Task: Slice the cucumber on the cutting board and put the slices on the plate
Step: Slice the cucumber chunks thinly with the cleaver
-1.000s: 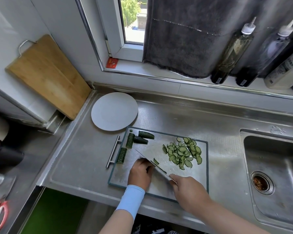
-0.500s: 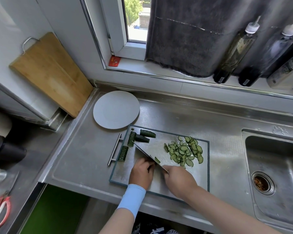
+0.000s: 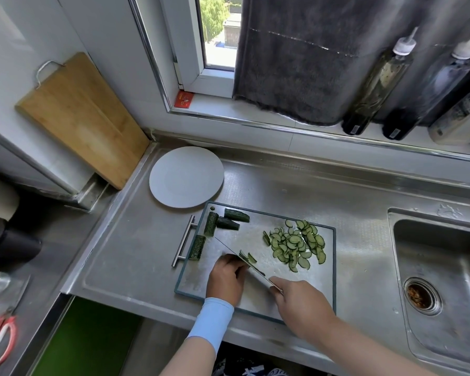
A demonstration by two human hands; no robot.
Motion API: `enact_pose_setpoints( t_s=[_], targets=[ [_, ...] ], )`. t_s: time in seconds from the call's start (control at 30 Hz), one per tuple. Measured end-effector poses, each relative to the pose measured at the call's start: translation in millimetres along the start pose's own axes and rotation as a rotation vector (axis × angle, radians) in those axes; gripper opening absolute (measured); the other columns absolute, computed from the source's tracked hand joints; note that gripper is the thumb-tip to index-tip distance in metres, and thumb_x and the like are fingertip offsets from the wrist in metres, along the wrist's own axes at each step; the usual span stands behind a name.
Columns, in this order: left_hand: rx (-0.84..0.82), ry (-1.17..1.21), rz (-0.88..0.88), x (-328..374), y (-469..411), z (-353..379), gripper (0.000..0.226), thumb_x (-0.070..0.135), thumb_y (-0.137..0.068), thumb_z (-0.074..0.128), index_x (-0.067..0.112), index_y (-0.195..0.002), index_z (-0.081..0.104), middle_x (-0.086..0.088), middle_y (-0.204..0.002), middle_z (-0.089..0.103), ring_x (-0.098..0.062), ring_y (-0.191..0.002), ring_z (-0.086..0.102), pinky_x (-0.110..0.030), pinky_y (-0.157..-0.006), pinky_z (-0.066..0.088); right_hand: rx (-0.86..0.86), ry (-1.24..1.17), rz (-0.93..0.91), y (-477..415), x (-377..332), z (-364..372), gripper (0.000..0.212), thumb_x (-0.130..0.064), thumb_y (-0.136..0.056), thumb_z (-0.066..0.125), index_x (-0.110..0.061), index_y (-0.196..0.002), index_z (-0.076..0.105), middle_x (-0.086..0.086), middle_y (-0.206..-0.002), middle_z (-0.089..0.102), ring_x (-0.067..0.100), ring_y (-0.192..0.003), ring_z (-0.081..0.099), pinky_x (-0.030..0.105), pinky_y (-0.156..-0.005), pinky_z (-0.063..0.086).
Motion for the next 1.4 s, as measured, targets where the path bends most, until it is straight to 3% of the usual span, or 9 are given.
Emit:
enact_pose_setpoints(
  t_s=[0.23,0.37,0.43,0.6,0.8,0.93,1.1,1.4],
  targets=[
    [0.027,0.057,-0.008,-4,1,4,0.02,0.0,-0.065,0.084,0.016,-0.076,0.076,-0.001,-0.083,0.069,-0.01,-0.08,0.054,-0.015,-0.073,0.041,-0.059,-0.03,0.042,-4,1,1,0.021,-0.019,-0.094,0.04,-0.028,-0.078,0.049,-0.004,-0.067,0.055,0.019,-0.064,0.049,0.027,-0.055,0.036],
    [-0.004,0.048,-0.046,-13,4,11,0.018,0.003,-0.068,0.083,0.017,-0.078,0.076,0.0,-0.084,0.067,-0.017,-0.078,0.062,-0.027,-0.068,0.051,-0.082,-0.026,0.044,-20,-7,4,0.03,-0.02,-0.095,0.04,-0.033,-0.068,0.04,-0.006,-0.064,0.049,0.018,-0.065,0.046,0.025,-0.052,0.032],
    [-0.009,0.043,-0.051,-13,5,13,0.018,0.002,-0.069,0.081,0.016,-0.079,0.075,0.0,-0.085,0.066,-0.017,-0.079,0.061,-0.028,-0.067,0.052,-0.08,-0.02,0.036,-27,-12,6,0.024,-0.02,-0.094,0.04,-0.03,-0.073,0.044,-0.006,-0.068,0.051,0.022,-0.071,0.049,0.028,-0.053,0.033],
    [0.002,0.046,-0.011,-11,7,9,0.02,0.002,-0.069,0.078,0.016,-0.083,0.075,0.0,-0.091,0.066,-0.015,-0.086,0.058,-0.015,-0.075,0.045,-0.074,-0.001,0.008,-32,-18,5,0.015,-0.023,-0.095,0.039,-0.03,-0.084,0.048,-0.004,-0.076,0.055,0.024,-0.075,0.05,0.032,-0.056,0.033],
    [0.004,0.03,-0.036,-9,5,6,0.019,0.005,-0.07,0.081,0.019,-0.082,0.075,0.0,-0.087,0.067,-0.017,-0.08,0.061,-0.022,-0.07,0.05,-0.038,0.004,-0.025,-24,-14,4,0.014,-0.024,-0.095,0.039,-0.029,-0.084,0.047,-0.003,-0.069,0.053,0.023,-0.069,0.05,0.029,-0.051,0.031],
    [0.024,0.031,-0.012,-6,4,2,0.02,0.001,-0.068,0.081,0.017,-0.08,0.075,-0.002,-0.088,0.069,-0.016,-0.079,0.06,-0.015,-0.074,0.045,-0.028,0.005,-0.023,-12,-8,2,0.014,-0.025,-0.096,0.039,-0.027,-0.089,0.051,-0.001,-0.073,0.06,0.02,-0.068,0.052,0.031,-0.057,0.041],
    [0.043,0.026,0.002,-7,5,3,0.022,-0.004,-0.065,0.081,0.014,-0.076,0.074,-0.004,-0.087,0.068,-0.012,-0.083,0.054,-0.015,-0.074,0.042,-0.026,0.02,0.003,-2,1,1,0.014,-0.025,-0.097,0.04,-0.024,-0.09,0.053,-0.001,-0.072,0.06,0.02,-0.066,0.052,0.032,-0.062,0.045],
    [0.025,0.051,-0.014,-9,7,7,0.023,0.0,-0.068,0.082,0.017,-0.081,0.075,0.002,-0.086,0.067,-0.014,-0.082,0.059,-0.015,-0.075,0.043,-0.086,-0.039,0.042,-16,-7,5,0.023,-0.02,-0.095,0.039,-0.029,-0.075,0.047,-0.005,-0.067,0.054,0.016,-0.062,0.047,0.028,-0.055,0.036]
  ],
)
Point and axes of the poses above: each hand's wrist, its own y-axis away from the middle knuckle, its own z-axis out of the palm, x = y × z, the point moved 5 cm from there along -y, towards the middle knuckle
